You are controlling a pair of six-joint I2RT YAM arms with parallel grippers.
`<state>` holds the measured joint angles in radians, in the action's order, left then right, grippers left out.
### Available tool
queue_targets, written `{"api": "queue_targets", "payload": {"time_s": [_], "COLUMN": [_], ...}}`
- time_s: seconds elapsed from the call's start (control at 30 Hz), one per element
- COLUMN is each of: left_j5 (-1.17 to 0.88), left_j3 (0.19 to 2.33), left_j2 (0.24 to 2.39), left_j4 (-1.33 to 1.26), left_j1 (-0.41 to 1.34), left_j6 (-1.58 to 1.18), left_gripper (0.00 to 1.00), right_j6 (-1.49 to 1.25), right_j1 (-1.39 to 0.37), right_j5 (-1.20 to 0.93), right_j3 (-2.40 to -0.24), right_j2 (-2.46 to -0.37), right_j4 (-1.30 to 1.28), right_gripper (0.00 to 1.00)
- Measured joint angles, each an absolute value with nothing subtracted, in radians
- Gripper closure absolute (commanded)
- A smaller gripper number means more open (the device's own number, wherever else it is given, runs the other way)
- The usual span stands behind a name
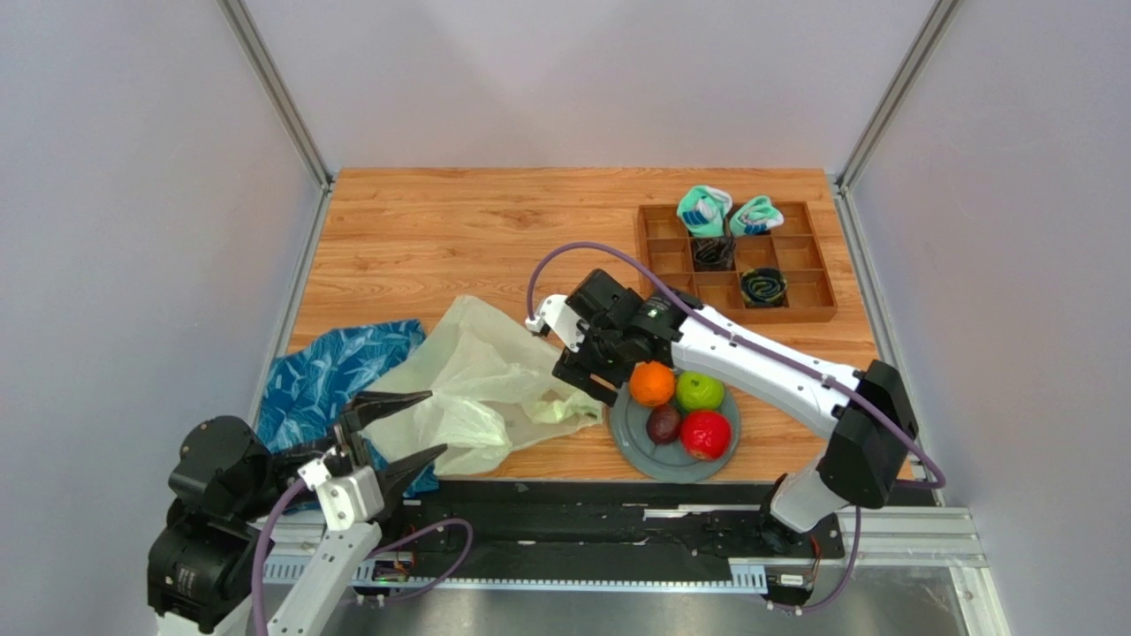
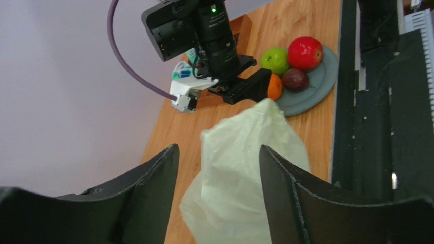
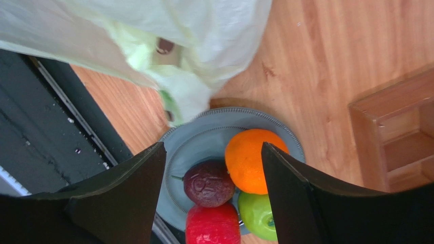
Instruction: Take the fake fruits out of the plastic bag
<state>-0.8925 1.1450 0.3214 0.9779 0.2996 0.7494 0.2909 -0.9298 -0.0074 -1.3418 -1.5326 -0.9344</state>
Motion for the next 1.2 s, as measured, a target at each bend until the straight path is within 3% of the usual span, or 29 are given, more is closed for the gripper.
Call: {"api": "queue_targets", "payload": {"time_s": [0.07, 0.1, 0.23, 0.33, 0.4, 0.47, 0.53, 0.7, 0.9, 1.07, 1.13, 1.2], "left_j5": [-0.867, -0.841, -0.771, -0.752, -0.758, -0.781, -0.808, -0.895, -0.948, -0.864, -0.813, -0.768], "left_j3": [1.093, 1.089, 1.237, 1.423, 1.426, 1.396, 1.389, 1.510, 1.501, 1.284, 1.197, 1.135], "left_j2": [0.288, 0.298, 0.543, 0.768, 0.818, 0.809, 0.784, 0.775, 0.821, 0.783, 0.758, 0.738], "left_j4": [0.947, 0.933, 0.941, 0.962, 0.945, 0.971, 1.016, 1.222, 1.293, 1.314, 1.320, 1.318], "left_j1": [0.300, 0.300, 0.300, 0.300, 0.298, 0.298, 0.298, 0.299, 0.333, 0.487, 0.560, 0.621], "left_j6": [0.637, 0.575, 0.405, 0.344, 0.333, 0.332, 0.342, 0.472, 0.643, 0.704, 0.706, 0.707], "left_gripper": [0.18, 0.06, 0.04, 0.01, 0.01, 0.01, 0.01, 0.01, 0.01, 0.01, 0.01, 0.09], "right_j6": [0.283, 0.279, 0.255, 0.242, 0.240, 0.241, 0.256, 0.369, 0.535, 0.558, 0.537, 0.515], "right_j1": [-0.918, -0.914, -0.904, -0.905, -0.907, -0.909, -0.911, -0.913, -0.914, -0.922, -0.928, -0.929], "right_j5": [-0.038, -0.058, -0.138, -0.199, -0.226, -0.248, -0.266, -0.303, -0.380, -0.400, -0.372, -0.329], "right_j3": [-1.363, -1.392, -1.596, -1.714, -1.738, -1.740, -1.740, -1.716, -1.555, -1.440, -1.435, -1.435], "right_j2": [-1.572, -1.604, -1.748, -1.806, -1.812, -1.811, -1.813, -1.808, -1.763, -1.734, -1.735, -1.738], "right_j4": [-0.947, -0.953, -0.968, -0.966, -0.963, -0.967, -0.979, -1.003, -0.980, -0.866, -0.808, -0.737], "right_gripper": [0.28, 0.31, 0.34, 0.28, 0.24, 0.21, 0.04, 0.00, 0.00, 0.00, 0.06, 0.16]}}
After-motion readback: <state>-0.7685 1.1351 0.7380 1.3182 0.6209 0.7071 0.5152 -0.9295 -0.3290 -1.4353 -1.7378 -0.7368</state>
